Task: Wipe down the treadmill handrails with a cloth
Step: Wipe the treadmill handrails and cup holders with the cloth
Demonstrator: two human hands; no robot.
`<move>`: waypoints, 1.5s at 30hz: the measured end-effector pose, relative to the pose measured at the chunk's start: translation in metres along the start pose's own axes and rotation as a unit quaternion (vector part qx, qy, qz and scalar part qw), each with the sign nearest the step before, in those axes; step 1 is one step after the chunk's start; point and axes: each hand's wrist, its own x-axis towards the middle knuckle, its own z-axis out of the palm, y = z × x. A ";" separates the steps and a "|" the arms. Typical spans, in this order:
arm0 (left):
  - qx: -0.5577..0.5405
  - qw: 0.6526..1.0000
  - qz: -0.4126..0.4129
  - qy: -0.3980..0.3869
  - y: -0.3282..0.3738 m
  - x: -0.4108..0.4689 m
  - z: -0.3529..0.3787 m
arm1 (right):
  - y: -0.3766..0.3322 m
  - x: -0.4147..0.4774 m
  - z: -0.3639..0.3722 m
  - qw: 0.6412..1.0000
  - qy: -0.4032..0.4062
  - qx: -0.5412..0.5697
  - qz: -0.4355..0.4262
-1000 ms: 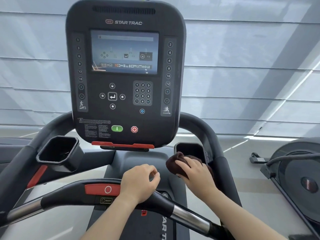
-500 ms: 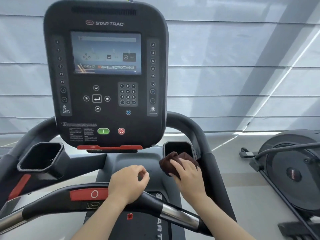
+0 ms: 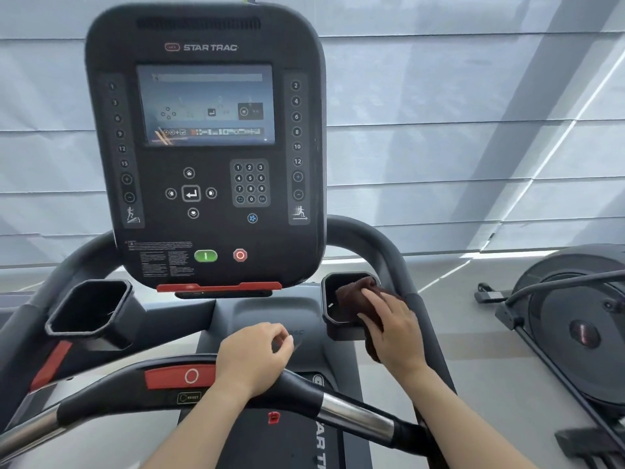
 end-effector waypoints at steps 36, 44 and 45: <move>0.000 1.000 -0.001 0.000 0.002 0.004 0.000 | -0.011 -0.021 -0.036 0.961 -0.047 0.196 0.189; 0.007 0.999 0.043 -0.026 -0.002 0.002 0.001 | -0.045 -0.093 -0.081 0.956 -0.101 0.212 0.177; 0.007 0.998 0.049 -0.032 -0.002 0.002 0.001 | -0.053 -0.099 -0.082 0.956 -0.098 0.207 0.181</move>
